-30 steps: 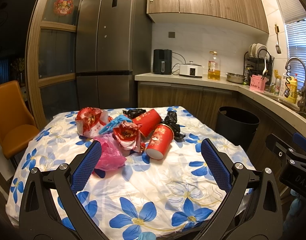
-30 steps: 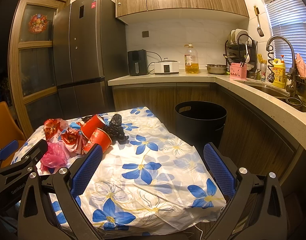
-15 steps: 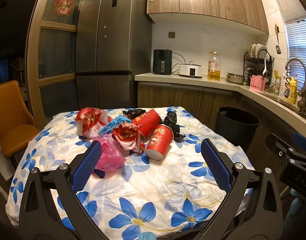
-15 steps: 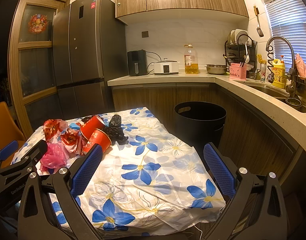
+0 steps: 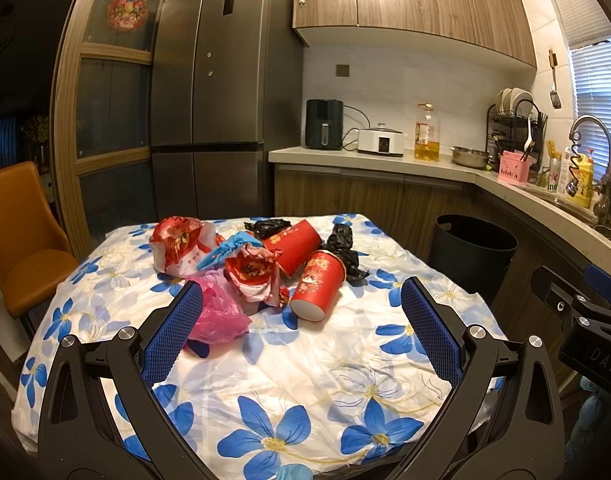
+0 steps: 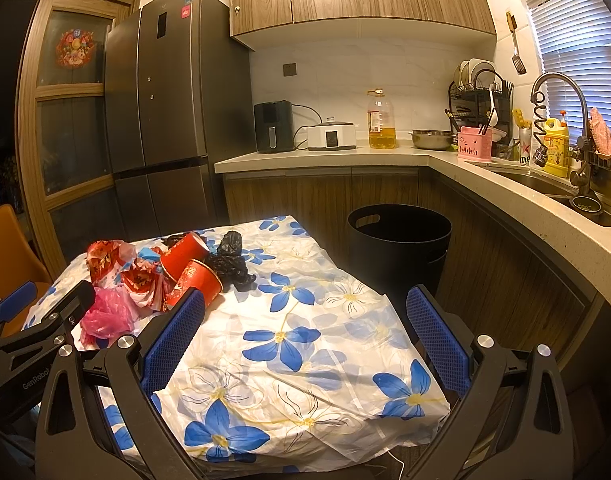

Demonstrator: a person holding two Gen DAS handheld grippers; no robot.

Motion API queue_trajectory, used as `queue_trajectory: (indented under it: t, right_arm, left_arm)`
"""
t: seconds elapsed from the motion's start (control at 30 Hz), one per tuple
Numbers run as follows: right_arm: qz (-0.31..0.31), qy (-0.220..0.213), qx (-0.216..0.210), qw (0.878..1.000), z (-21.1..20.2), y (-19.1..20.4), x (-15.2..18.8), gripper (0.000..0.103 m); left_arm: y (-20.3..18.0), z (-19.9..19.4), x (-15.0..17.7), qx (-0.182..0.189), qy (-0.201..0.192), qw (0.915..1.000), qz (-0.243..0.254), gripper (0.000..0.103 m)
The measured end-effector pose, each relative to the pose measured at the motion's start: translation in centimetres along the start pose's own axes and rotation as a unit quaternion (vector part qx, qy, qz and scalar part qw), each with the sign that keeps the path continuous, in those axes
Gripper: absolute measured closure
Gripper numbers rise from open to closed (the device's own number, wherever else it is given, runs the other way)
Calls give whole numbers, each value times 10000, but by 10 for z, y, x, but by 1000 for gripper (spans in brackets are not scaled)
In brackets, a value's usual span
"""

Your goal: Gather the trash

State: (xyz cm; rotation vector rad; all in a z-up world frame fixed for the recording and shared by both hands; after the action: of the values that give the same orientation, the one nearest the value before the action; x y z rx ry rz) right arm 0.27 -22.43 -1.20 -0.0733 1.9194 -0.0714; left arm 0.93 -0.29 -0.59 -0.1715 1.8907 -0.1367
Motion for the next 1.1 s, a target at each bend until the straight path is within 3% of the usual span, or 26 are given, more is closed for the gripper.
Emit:
queue_trajectory:
  t: [1.1]
  right_arm:
    - [17,0,9,10000,0,-5,-2,5]
  left_arm:
    - [0,0,0,-4,5,10000,-4,6]
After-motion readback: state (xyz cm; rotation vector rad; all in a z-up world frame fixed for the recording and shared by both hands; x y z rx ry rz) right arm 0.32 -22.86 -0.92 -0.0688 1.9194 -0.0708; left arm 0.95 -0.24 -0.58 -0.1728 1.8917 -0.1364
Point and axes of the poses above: each gripper's, at about its wrist camera, not at the fingertips, and z roughly the way its jaws point, y to its left, x to its underside, the point moved 1 cm from there along z, roughly the way its jaws point, and after that the axes turned 10 degrees about -z, right-handed, at the moved point
